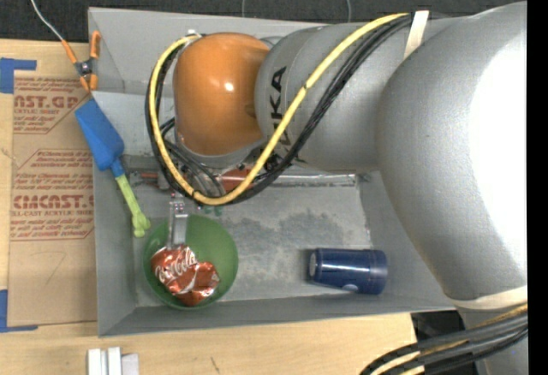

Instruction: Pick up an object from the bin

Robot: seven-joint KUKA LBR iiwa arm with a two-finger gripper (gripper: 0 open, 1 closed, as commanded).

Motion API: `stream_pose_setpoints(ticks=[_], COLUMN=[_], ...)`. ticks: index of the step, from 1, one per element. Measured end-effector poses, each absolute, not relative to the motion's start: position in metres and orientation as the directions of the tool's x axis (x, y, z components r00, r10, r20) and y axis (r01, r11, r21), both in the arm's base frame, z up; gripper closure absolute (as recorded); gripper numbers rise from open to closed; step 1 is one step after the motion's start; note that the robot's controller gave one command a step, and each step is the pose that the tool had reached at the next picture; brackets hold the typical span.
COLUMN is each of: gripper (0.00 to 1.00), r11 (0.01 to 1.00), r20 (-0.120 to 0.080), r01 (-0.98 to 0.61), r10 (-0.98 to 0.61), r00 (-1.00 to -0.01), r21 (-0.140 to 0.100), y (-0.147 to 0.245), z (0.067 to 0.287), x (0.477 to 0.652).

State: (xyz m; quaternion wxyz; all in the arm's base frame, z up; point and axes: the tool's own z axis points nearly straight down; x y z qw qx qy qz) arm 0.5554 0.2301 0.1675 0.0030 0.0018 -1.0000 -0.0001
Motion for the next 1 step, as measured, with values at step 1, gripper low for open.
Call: stream_pose_setpoints(ticks=[1], gripper=[0.0], r11=[1.0], r20=[-0.001], r01=[-0.001], r10=[-0.001], r00=[-1.0], r21=[0.002], y=[0.2287], z=[0.1725], x=[0.5574])
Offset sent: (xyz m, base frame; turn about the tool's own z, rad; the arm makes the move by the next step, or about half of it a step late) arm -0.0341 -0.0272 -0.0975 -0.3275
